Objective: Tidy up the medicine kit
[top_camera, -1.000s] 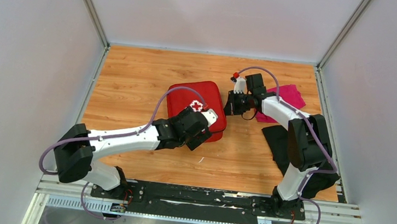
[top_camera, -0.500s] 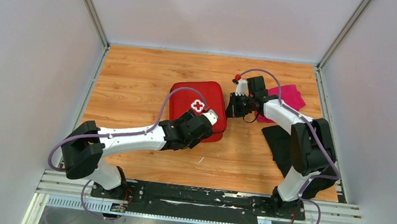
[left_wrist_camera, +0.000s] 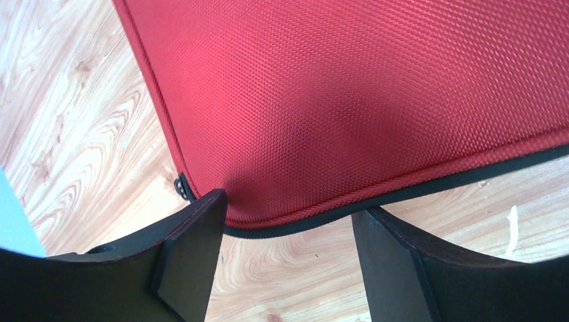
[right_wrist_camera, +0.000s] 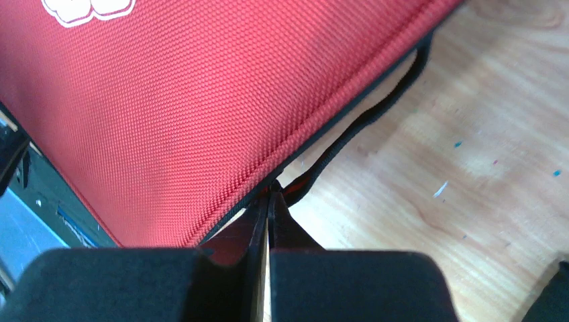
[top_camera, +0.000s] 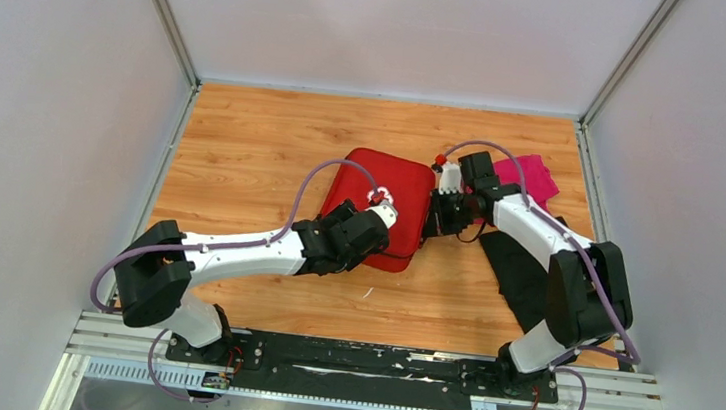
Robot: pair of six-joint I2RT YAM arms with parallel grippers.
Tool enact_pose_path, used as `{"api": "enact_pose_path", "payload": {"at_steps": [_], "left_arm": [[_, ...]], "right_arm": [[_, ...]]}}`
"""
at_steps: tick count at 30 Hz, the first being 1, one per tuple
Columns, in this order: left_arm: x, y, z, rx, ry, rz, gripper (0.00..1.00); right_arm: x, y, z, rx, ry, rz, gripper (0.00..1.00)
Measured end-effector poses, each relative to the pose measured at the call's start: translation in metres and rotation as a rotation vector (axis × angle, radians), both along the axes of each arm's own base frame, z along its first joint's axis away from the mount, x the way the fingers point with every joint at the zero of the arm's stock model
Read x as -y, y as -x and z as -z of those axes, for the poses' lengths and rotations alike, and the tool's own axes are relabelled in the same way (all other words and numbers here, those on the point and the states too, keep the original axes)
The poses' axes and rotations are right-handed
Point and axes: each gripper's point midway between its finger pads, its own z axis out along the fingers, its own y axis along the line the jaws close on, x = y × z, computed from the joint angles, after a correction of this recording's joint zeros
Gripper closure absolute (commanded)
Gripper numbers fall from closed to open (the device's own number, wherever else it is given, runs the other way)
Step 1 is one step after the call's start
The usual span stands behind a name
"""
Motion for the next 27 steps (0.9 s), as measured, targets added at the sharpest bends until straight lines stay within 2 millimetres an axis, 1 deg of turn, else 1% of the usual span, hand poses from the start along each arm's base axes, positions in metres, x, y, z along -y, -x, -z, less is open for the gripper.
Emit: {"api": "enact_pose_path", "payload": {"at_steps": [3,6,10,15,20,27], "left_arm": [[-0.001,0.0,0.001,0.001,-0.007,-0.002,0.27],[-0.002,-0.001,0.002,0.002,-0.013,-0.005,0.28],[-0.002,-0.001,0.004,0.003,-0.015,-0.007,0.31],[-0.002,-0.002,0.005,0.004,-0.013,-0.009,0.32],[-0.001,-0.004,0.005,0.003,-0.001,-0.01,0.32],[-0.001,-0.004,0.005,0.0,-0.001,-0.008,0.32]], "right_arm": [[0.004,0.017,0.001,-0.028,0.002,-0.029,1.0],[0.004,0.031,0.001,-0.044,-0.009,-0.06,1.0],[-0.002,0.056,-0.001,-0.074,-0.042,-0.121,1.0],[-0.008,0.086,-0.006,-0.097,-0.084,-0.19,1.0],[-0.014,0.102,-0.009,-0.089,-0.11,-0.215,1.0],[-0.031,0.117,-0.009,-0.064,-0.093,-0.243,1.0]]}}
